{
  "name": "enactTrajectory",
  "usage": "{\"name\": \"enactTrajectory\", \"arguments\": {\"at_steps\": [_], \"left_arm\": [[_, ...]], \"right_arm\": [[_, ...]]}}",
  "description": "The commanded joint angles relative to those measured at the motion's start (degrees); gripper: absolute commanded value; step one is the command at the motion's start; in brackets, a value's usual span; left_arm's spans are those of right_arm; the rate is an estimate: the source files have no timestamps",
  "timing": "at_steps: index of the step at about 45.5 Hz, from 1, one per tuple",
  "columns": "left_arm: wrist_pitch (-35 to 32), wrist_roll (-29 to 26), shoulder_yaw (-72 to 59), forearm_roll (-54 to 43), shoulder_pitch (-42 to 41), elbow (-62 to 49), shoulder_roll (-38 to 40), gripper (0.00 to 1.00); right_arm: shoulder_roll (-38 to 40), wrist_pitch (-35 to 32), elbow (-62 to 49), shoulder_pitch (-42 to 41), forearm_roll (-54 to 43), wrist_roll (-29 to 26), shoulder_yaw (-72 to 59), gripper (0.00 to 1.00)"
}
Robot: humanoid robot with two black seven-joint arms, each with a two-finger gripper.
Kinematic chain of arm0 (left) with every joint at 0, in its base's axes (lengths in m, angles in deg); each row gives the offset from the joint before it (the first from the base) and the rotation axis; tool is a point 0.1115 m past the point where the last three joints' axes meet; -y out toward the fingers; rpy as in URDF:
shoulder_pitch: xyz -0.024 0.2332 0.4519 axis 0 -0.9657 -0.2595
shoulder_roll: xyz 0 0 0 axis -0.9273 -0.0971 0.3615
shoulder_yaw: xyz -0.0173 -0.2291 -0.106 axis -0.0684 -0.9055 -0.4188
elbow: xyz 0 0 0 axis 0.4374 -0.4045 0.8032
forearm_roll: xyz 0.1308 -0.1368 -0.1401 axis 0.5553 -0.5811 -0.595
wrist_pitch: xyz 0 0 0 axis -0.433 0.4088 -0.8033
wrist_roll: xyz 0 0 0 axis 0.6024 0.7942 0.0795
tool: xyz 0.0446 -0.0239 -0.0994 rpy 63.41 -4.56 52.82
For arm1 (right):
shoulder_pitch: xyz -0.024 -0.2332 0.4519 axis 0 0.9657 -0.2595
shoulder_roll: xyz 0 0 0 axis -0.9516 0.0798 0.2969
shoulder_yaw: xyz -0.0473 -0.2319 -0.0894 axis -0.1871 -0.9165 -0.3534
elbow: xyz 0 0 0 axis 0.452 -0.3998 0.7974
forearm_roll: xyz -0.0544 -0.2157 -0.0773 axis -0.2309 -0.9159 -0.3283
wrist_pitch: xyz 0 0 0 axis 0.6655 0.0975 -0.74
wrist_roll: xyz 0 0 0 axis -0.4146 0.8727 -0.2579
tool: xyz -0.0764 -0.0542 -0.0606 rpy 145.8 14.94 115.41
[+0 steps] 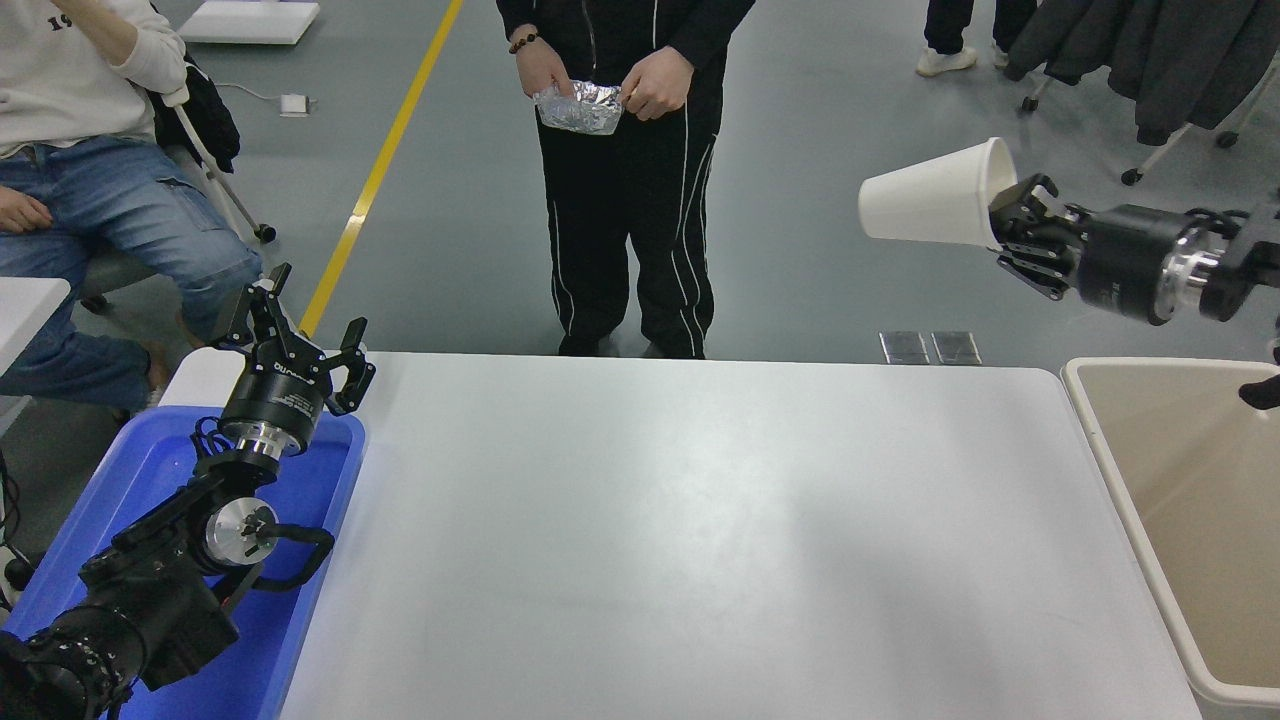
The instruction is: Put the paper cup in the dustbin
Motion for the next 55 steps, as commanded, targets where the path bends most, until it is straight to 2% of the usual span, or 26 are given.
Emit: {"name": "enactTrajectory", "arguments": {"at_steps": [1,7,13,18,25,29,42,55], "left_arm": [[0.0,0.0,0.0,0.0,0.0,0.1,0.0,1.00],[0.0,0.0,0.1,0.0,0.0,0.0,0.0,1.00],[0.0,0.0,0.0,0.0,0.0,0.0,0.0,1.00],[0.0,0.0,0.0,0.0,0.0,0.0,0.0,1.00],[0.0,0.0,0.0,0.0,0.0,0.1,0.0,1.00],[0.0,0.0,0.1,0.0,0.0,0.0,0.0,1.00],[0.0,0.0,0.0,0.0,0.0,0.1,0.0,1.00],[0.0,0.0,0.1,0.0,0.0,0.0,0.0,1.00]], "right_arm": [[-1.5,0.1,-19.0,3.2,7.1,-0.3,0.0,0.00],[-4.9,0.1,-33.0,4.6,7.3,-0.4,-0.1,0.00],[-12.0,0.1,-49.8,7.7,6.8,-0.8,-0.3,0.00],[-15.9,0.2,-56.8,10.4,6.3,-1.7,-0.3,0.00],[-17.8,4.8,-57.7,14.7,5.9,-3.1,-0.3,0.00],[-19.0,8.5,-57.8,17.7,5.8,-6.3,-0.7,0.00],[-24.0,14.3,-57.8,26.5,6.4,-13.2,-1.9,0.00],[-27.5,18.6,-57.9,29.9,7.8,-14.3,-1.0,0.00]]}}
